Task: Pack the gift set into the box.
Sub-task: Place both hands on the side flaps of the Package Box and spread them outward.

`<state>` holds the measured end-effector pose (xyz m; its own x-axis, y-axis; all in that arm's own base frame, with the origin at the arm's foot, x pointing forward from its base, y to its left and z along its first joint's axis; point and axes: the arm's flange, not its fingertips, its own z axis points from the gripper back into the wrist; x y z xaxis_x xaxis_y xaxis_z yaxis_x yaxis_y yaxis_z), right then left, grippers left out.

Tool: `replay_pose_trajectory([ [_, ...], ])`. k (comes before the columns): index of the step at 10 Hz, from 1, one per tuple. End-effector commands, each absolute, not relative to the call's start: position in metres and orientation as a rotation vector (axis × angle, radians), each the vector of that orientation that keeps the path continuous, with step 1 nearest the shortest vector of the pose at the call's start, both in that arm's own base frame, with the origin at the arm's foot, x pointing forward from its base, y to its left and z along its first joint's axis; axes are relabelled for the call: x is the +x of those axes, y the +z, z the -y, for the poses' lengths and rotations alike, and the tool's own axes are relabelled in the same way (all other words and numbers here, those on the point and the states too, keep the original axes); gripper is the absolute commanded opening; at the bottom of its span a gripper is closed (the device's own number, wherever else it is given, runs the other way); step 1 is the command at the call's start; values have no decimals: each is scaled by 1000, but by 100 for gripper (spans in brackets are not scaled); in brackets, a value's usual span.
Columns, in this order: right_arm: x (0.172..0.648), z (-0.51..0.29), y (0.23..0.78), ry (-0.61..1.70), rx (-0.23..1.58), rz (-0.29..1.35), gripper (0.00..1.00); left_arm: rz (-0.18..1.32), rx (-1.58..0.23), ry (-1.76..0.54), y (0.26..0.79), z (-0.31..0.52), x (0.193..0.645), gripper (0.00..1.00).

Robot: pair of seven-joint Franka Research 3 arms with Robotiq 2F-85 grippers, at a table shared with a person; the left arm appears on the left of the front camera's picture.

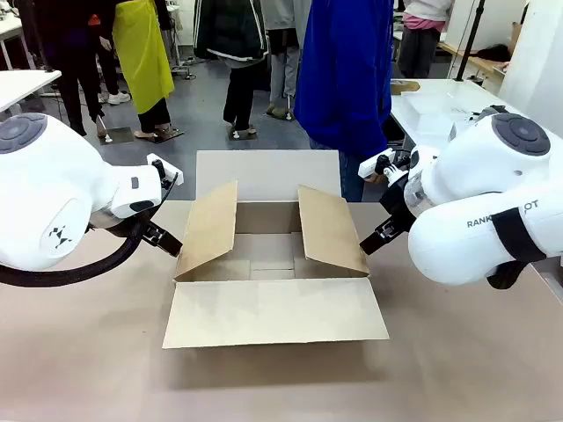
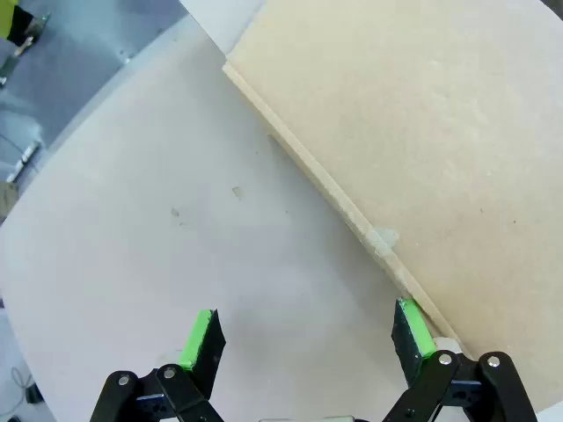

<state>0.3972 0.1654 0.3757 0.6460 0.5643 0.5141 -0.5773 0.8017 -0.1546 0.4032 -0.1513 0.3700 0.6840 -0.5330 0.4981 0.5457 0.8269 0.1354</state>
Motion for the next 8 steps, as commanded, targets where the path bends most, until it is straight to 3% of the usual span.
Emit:
replay_pose_trajectory([
  [1, 397, -165, 376, 650, 24, 577, 100, 551, -25, -605, 370, 151, 403, 100],
  [8, 397, -165, 376, 650, 24, 577, 100, 551, -25, -605, 370, 151, 403, 100],
])
